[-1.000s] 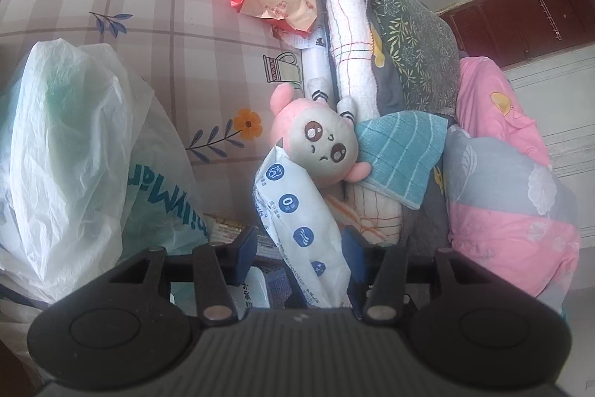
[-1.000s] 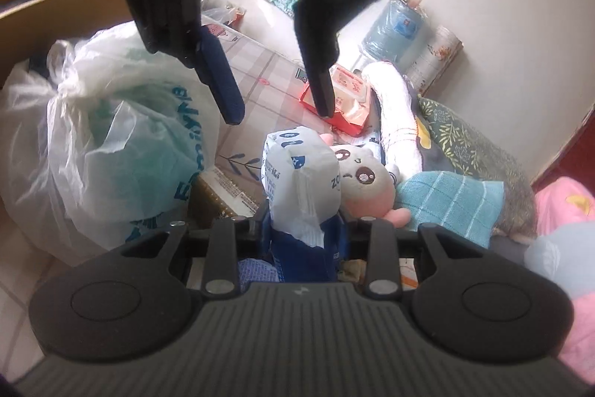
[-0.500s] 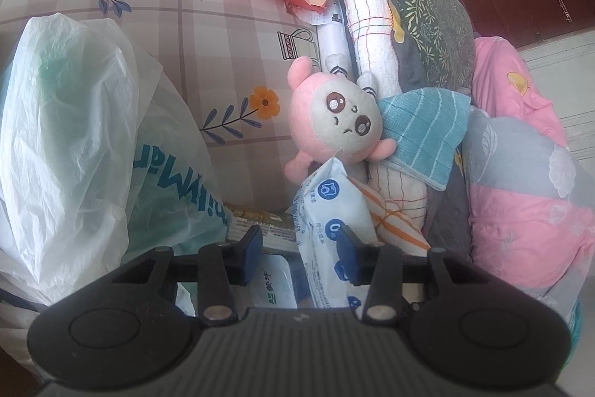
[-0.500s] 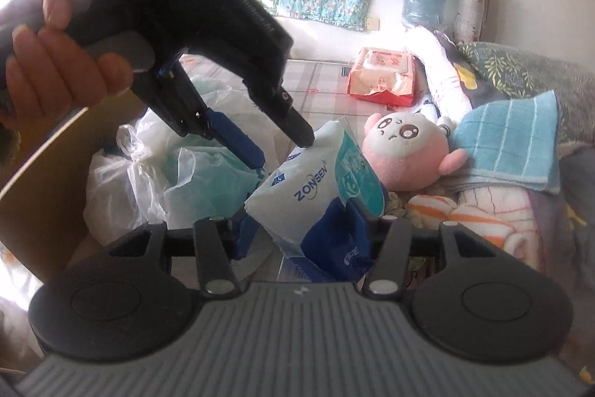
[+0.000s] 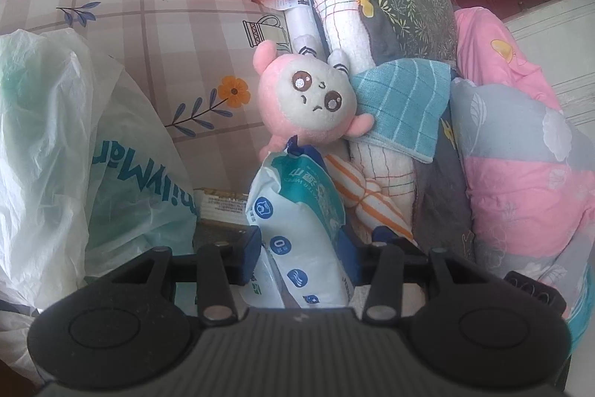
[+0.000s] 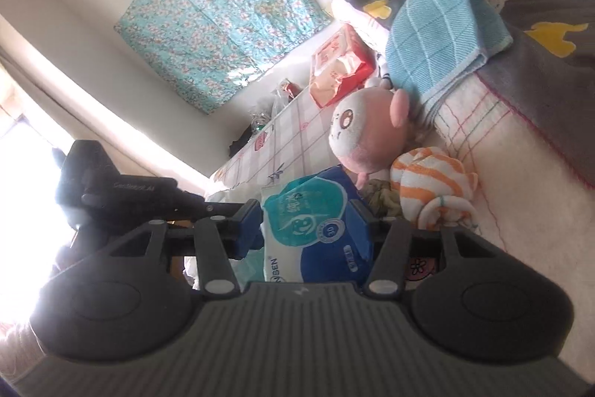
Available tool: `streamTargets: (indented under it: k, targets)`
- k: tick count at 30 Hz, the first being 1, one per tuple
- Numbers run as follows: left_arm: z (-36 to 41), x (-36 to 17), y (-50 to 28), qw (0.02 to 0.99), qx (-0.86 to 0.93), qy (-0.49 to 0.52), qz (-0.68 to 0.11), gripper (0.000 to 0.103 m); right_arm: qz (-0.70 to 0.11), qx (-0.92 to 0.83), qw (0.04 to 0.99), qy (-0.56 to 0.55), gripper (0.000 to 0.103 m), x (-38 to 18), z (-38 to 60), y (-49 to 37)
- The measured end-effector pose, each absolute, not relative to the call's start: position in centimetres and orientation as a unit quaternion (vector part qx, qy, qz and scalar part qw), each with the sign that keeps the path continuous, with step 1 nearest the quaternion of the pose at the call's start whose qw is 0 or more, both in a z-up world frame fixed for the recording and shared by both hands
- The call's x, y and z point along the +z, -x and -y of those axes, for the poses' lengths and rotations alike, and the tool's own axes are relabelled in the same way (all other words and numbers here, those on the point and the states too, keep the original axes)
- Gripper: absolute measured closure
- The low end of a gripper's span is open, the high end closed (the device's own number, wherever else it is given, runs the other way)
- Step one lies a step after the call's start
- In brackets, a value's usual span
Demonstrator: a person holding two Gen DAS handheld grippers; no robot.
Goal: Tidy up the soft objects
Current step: 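Carry the wet wipes pack with the left tool toward the cardboard box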
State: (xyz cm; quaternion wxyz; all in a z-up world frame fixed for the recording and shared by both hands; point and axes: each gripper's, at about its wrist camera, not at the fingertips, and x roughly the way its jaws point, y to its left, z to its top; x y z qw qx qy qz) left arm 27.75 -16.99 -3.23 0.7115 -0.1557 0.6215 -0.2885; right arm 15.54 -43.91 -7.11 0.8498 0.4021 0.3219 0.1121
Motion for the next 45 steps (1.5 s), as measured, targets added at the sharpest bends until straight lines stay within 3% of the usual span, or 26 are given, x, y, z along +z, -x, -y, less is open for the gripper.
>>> streamTargets:
  k: [14, 31, 36, 45]
  targets:
    - [19.0, -3.9, -25.7, 0.724, -0.303, 0.094, -0.613, 0.055, -0.385, 0.058, 0.843, -0.371, 0.053, -8.6, 42.4, -19.1]
    - [17.8, -4.4, -25.8, 0.729, -0.297, 0.088, -0.610, 0.054, -0.396, 0.084, 0.777, -0.482, 0.053, -11.2, 42.9, -18.7]
    - [17.9, -4.2, -25.7, 0.734, -0.311, 0.086, -0.598, 0.065, -0.391, 0.081, 0.760, -0.513, 0.056, -12.2, 42.8, -18.9]
    - [18.0, -1.3, -23.2, 0.756, -0.324, 0.054, -0.566, 0.065, -0.373, 0.088, 0.768, -0.513, 0.058, -10.0, 41.6, -17.5]
